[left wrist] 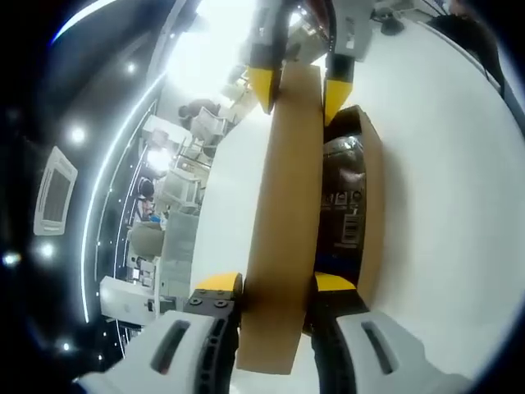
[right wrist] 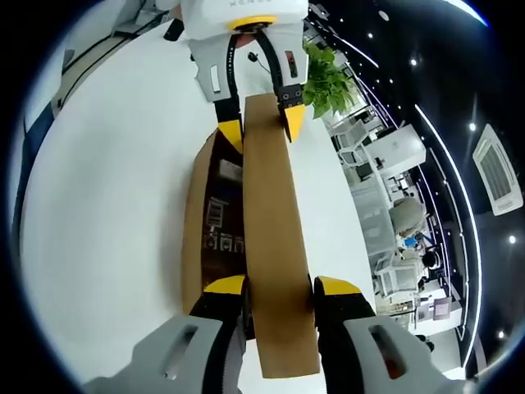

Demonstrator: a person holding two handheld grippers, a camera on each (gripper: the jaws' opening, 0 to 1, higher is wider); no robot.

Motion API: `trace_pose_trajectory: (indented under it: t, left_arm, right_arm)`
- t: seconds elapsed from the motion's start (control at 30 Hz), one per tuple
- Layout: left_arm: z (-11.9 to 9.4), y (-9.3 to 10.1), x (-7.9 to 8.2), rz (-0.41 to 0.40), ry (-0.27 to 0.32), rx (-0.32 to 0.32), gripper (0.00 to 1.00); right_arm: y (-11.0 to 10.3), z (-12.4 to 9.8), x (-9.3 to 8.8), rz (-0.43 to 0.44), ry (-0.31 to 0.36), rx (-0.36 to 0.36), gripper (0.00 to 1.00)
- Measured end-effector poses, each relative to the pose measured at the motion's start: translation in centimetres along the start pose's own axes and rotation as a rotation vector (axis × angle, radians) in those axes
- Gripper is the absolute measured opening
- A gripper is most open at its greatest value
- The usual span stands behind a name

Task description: Operate the shoe box by opening the lid, removing the specified soft item, and placing it in the target area until the item is outside and the box remains undamaged.

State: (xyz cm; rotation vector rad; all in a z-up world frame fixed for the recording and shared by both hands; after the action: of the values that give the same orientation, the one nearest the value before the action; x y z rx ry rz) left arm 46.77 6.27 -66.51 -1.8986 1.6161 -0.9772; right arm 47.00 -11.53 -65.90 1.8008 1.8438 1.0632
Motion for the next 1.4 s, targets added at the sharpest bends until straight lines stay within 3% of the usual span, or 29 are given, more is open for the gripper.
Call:
trace_pose_trajectory:
  t: [0.57, 1.4]
  left_arm:
    - [-1.0, -0.9, 0.9, -0.051, -0.015, -0.043, 0.32]
    - [-0.4, -3.7, 0.7, -0.027, 0.017, -0.151, 0.32]
  right_arm:
    - [1.7, -0.2, -0.2, 0.01, -0.029, 0.06, 0.3]
    - [3.9, 0.0, 0.5, 0.058, -0.037, 0.123, 0.3]
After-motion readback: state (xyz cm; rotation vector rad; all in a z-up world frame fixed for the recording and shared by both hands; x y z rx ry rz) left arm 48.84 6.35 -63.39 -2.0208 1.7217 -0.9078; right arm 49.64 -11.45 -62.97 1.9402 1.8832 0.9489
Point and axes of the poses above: the point that each gripper's makers call its tool centre point, and the gripper's own axes: z roughly forward along the fingers, y roughly to its right, x roughly out of its top, the point moved 7 cm from there along -z, roughly backward along the fingers, and after that the axes turned 9 degrees about -y, right-handed, at the moved point
